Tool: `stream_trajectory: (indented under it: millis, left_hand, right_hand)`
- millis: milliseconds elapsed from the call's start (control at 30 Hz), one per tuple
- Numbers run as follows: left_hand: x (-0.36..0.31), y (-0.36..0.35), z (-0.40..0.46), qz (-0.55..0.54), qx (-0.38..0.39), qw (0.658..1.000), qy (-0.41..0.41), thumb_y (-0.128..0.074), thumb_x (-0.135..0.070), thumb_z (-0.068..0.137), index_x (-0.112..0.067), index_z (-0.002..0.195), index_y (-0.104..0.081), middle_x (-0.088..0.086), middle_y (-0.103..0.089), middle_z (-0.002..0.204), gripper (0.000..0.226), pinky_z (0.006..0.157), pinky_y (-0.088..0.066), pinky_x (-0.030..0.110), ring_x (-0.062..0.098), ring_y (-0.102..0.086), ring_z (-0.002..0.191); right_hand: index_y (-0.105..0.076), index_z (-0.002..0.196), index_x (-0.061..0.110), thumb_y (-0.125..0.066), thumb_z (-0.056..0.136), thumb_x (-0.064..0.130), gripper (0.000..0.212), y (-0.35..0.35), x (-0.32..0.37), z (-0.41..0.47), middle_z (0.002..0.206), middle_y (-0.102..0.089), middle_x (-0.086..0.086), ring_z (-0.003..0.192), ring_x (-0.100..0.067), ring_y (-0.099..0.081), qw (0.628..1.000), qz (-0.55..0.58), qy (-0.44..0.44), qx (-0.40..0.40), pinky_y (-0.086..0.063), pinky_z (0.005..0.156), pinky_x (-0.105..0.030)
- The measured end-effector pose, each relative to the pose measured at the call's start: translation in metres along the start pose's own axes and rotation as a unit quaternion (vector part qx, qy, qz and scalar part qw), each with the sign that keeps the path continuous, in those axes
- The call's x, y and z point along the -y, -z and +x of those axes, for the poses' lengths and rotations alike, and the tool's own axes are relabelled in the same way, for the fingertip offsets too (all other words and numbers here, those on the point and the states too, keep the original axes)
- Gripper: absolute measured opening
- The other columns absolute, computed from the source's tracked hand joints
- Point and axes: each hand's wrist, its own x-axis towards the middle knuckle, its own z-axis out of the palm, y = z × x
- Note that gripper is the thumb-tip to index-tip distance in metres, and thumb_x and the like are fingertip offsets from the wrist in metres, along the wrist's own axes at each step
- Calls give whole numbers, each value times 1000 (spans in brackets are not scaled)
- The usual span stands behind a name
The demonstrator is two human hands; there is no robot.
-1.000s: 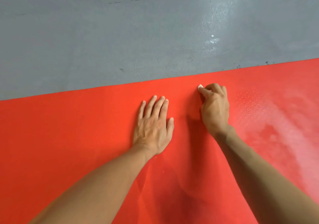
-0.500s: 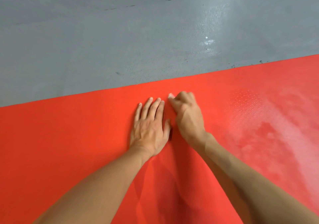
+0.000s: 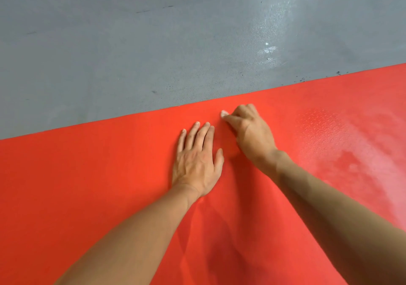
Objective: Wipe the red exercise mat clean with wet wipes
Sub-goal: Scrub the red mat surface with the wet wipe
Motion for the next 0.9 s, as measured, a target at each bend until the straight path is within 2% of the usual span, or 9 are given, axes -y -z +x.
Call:
stream_trajectory:
  millis: [67,133,300,500,600,667,733,833,900]
  left_hand:
    - [1,-2,0,-2,-4,1000,0,-33,-46,100,-14,158,-43,0,-40,165,67,128,-19,50,21,-24,158]
    - [2,-2,0,-4,-5,1000,-3,-34,-46,100,-14,157,-43,0,-40,165,66,128,-19,50,21,-25,157]
    - [2,-2,0,-2,-4,1000,-2,-34,-46,99,-13,157,-43,1,-40,165,67,127,-19,50,21,-24,158]
    - [2,-3,1,0,0,1000,-4,-35,-46,100,-13,157,-43,1,-40,165,66,127,-19,50,21,-23,158]
    - [1,0,1,1,5,1000,-5,-34,-47,98,-12,155,-45,4,-42,163,68,127,-19,51,23,-24,158]
    - [0,1,1,1,6,1000,-2,-34,-46,98,-12,155,-45,4,-43,162,67,127,-19,50,22,-24,158]
    - [0,0,0,-2,0,1000,-3,-35,-45,100,-13,157,-44,2,-42,163,66,127,-20,50,21,-24,158]
    - [1,-2,1,-3,-5,1000,-4,-35,-45,100,-14,157,-43,0,-40,165,65,127,-20,50,21,-24,158]
    - [2,-3,1,0,-4,1000,-4,-35,-45,100,-14,157,-43,0,-39,165,65,127,-19,50,21,-23,158]
  right_hand:
    - [-74,109,8,-27,103,42,58,6,-23,10,93,-56,-6,93,-25,-44,992,-17,-113,-51,-46,79,-46]
    - [-74,105,7,-29,105,37,55,1,-20,14,93,-58,-7,93,-29,-46,988,-38,-134,-74,-46,77,-48]
    - [-73,121,12,-31,107,35,51,-4,8,12,98,-62,-4,92,-26,-52,994,2,103,28,-46,71,-36]
    - [-73,106,9,-44,106,30,36,-11,-13,39,94,-54,-7,98,-27,-47,989,-19,-138,-46,-45,79,-43]
    - [-74,106,10,-47,106,20,28,-28,30,38,98,-56,-4,97,-23,-47,998,42,16,33,-46,78,-40]
    - [-75,110,14,-39,107,32,40,-21,26,44,96,-56,-3,95,-23,-49,994,32,86,67,-46,73,-37]
    - [-75,115,17,-32,105,40,50,-8,0,55,95,-56,-5,97,-26,-50,997,1,52,49,-45,73,-37]
    - [-75,108,12,-45,106,26,33,1,-35,64,97,-55,-8,99,-30,-47,994,-58,-87,10,-39,68,-38]
    - [-74,107,11,-42,106,26,36,-4,-22,62,96,-55,-7,96,-29,-45,997,-36,-70,18,-41,69,-40]
